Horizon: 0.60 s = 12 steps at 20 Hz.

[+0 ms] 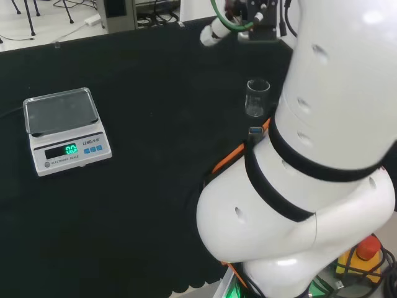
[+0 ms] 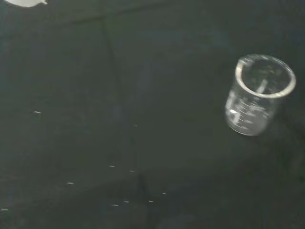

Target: Pick up the beaker.

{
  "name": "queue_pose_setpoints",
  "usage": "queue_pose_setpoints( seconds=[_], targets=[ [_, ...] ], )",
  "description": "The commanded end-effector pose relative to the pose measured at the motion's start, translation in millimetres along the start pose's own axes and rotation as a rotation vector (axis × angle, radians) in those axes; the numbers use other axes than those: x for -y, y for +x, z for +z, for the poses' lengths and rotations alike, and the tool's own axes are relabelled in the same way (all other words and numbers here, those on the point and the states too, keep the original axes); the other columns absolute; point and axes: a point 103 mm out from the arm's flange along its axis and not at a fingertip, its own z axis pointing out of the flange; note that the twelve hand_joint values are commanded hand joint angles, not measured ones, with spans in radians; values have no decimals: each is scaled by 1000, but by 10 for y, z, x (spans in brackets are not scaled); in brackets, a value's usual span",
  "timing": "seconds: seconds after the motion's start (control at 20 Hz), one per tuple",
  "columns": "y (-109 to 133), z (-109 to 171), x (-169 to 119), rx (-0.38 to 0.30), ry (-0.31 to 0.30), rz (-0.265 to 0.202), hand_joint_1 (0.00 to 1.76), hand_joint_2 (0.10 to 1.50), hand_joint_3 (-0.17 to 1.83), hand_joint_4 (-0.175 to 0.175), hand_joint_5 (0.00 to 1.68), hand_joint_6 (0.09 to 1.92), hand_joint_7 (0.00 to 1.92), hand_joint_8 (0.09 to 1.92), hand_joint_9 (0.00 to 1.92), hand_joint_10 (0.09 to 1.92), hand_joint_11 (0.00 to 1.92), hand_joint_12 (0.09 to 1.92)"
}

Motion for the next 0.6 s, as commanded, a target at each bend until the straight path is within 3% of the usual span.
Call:
queue_pose_setpoints(
  seconds=[0.05,0.6],
  targets=[
    [-643,390,-707,-62,61,82,560,680,232,-8,286,164,377,758,487,810,289,1439],
    [-845,872,-1055,-78,156,115,541,671,199,-2,276,113,323,758,441,825,276,1439]
  ],
)
